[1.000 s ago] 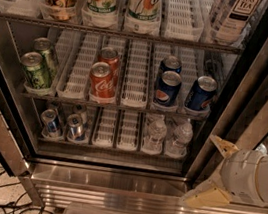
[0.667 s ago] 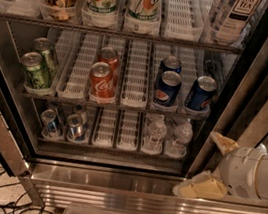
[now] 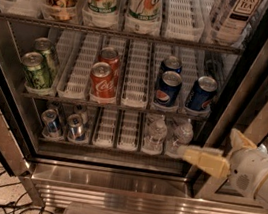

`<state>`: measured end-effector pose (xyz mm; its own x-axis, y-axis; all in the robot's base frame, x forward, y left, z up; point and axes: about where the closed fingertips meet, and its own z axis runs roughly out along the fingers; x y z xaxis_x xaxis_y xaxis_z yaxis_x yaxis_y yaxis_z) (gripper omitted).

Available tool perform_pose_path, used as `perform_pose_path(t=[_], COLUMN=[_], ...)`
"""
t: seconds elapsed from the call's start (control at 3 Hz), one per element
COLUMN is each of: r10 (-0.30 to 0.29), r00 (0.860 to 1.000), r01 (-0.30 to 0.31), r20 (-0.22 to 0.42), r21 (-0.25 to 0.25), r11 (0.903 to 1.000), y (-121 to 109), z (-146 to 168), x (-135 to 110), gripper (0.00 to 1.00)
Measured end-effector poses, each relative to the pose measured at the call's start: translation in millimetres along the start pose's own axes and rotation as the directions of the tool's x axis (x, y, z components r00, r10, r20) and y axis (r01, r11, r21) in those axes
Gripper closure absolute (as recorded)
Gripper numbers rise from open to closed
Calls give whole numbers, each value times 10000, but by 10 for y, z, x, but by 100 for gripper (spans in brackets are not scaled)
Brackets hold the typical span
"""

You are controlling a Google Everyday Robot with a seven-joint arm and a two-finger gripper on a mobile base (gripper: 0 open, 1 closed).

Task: Pick pepsi can from middle shelf of fridge

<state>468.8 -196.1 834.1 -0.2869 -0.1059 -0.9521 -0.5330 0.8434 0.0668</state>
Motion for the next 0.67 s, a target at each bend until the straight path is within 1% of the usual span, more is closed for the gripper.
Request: perform_pose_path(t=[0.33,0.67], r10=[1663,1860], r00=[9678,9583], r01=[-1929,-2210], r20=[1888,2169], r21=[1327,1501], r11=[9722,9636], y=[-409,-433], z=[-192,-204], x=[-115,-128], gripper=[0,0])
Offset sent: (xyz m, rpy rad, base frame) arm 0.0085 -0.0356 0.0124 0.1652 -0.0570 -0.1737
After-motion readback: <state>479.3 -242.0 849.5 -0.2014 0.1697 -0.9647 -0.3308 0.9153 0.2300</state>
